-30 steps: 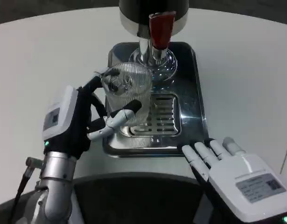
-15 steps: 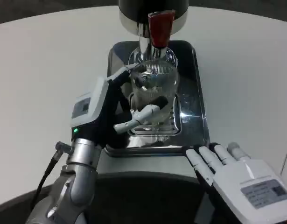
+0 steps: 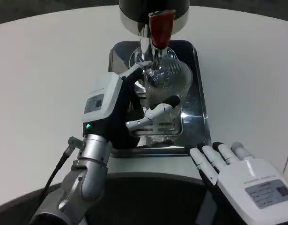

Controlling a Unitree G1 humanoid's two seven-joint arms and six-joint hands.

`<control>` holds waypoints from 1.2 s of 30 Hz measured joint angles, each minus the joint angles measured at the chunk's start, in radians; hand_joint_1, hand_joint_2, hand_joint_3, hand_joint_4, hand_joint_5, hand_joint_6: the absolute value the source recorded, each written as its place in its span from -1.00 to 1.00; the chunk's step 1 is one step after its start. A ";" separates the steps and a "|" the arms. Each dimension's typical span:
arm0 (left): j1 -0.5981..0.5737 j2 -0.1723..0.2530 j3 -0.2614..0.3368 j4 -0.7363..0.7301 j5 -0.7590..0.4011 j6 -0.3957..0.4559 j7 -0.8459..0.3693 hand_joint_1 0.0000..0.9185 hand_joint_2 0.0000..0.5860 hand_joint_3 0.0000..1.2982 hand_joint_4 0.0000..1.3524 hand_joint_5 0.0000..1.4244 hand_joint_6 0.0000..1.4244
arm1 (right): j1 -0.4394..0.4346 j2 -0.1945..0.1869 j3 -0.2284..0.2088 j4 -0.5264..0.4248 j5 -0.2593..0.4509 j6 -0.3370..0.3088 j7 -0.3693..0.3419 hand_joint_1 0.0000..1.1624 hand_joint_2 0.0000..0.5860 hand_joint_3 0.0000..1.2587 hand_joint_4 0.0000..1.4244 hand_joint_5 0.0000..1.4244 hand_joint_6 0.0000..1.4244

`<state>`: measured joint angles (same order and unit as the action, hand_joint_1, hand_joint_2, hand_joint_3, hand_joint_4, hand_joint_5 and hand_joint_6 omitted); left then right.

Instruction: Grasp the cup under the faucet to collect the drink, then remove the cup.

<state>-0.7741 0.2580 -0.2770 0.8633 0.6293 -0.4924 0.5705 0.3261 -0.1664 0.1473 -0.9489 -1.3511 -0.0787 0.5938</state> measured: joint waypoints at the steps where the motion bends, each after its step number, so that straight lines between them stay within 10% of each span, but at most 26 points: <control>1: -0.003 0.002 -0.003 0.004 0.003 -0.002 0.003 -0.11 -0.21 0.30 0.35 0.31 0.87 | -0.002 0.000 -0.001 0.002 0.004 0.000 0.000 0.10 -0.04 -1.00 -1.00 -1.00 -1.00; 18: -0.016 0.040 -0.011 0.044 -0.002 -0.033 0.001 -0.72 -0.89 -0.43 -0.46 0.00 0.64 | -0.035 -0.002 -0.007 0.039 0.026 0.000 -0.004 0.10 -0.04 -1.00 -1.00 -1.00 -1.00; 36: -0.015 0.062 -0.013 0.065 -0.032 -0.064 -0.037 -0.89 -1.00 -0.54 -0.56 -0.12 0.47 | -0.043 -0.001 -0.004 0.047 0.026 0.000 -0.004 0.12 -0.03 -1.00 -1.00 -1.00 -1.00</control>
<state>-0.7896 0.3204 -0.2895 0.9287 0.5975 -0.5569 0.5334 0.2831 -0.1677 0.1433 -0.9015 -1.3251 -0.0784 0.5901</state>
